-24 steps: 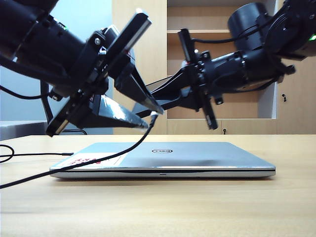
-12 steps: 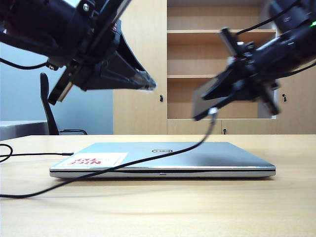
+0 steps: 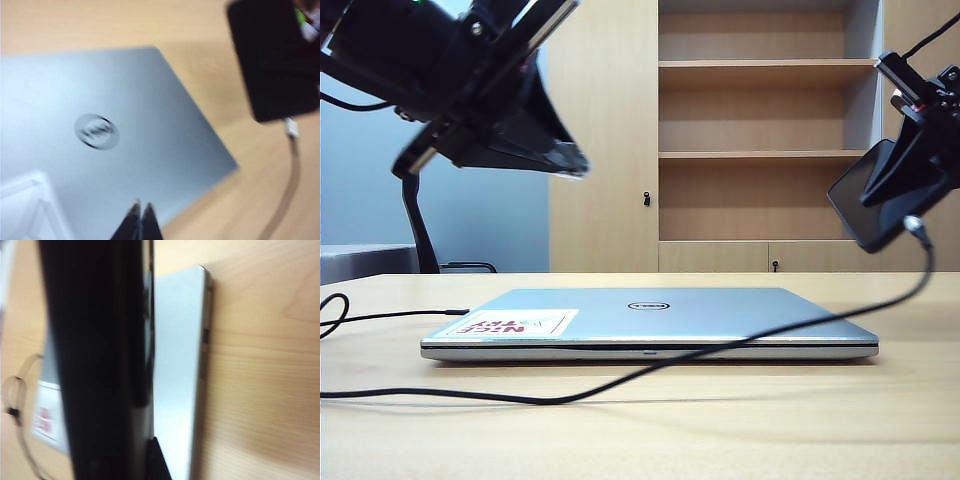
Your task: Pick up the charging cable and the phone, plug the charging cable into the charging port on the phone, and finally place them back on the table.
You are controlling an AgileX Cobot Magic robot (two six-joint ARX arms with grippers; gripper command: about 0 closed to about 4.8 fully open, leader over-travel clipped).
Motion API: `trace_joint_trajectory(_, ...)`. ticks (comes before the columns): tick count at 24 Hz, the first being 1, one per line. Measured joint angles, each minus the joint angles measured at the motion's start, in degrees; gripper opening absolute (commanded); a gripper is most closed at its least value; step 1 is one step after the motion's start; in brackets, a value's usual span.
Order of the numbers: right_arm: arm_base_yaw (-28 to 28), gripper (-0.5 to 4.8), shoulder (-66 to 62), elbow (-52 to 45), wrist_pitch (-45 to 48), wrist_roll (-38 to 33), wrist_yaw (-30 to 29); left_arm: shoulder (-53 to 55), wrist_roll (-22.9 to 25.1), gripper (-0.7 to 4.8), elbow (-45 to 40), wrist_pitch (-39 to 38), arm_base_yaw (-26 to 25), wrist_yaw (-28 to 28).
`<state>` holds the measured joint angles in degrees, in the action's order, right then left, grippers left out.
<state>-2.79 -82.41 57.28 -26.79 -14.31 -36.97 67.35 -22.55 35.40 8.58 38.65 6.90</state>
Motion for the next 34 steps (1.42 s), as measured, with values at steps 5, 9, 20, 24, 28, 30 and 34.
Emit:
trace_joint_trajectory(5,-0.33,-0.06,-2.29,1.51,-2.29,3.69,1.97,0.0,2.21,-0.06,1.11,-0.72,-2.89,-0.22)
trace_joint_trajectory(9,-0.28,-0.06,-6.1,1.4,-2.75,3.87,1.97,0.0,2.27,-0.06,1.11,-0.74,-3.04,-0.22)
trace_joint_trajectory(20,-0.39,-0.03,-16.76,2.4,-2.1,6.43,0.59,0.0,2.36,-0.06,1.11,-1.81,-3.02,-0.2)
trace_joint_trajectory(24,-0.28,1.88,-17.07,2.97,-2.25,6.86,2.43,0.0,2.36,-0.06,1.11,-1.84,-3.02,-0.2)
trace_joint_trajectory(28,-0.42,1.89,-17.49,7.26,-5.92,7.04,5.57,0.0,2.36,-0.06,1.11,-1.81,-3.04,-0.2)
trace_joint_trajectory(30,-0.39,1.88,-17.2,10.75,-9.42,7.69,7.43,0.0,2.36,-0.06,1.11,-1.81,-3.04,-0.2)
trace_joint_trajectory(34,-0.37,1.75,-14.78,17.77,-17.31,9.9,13.53,-1.36,2.38,-0.06,1.14,-2.01,-3.02,-0.2)
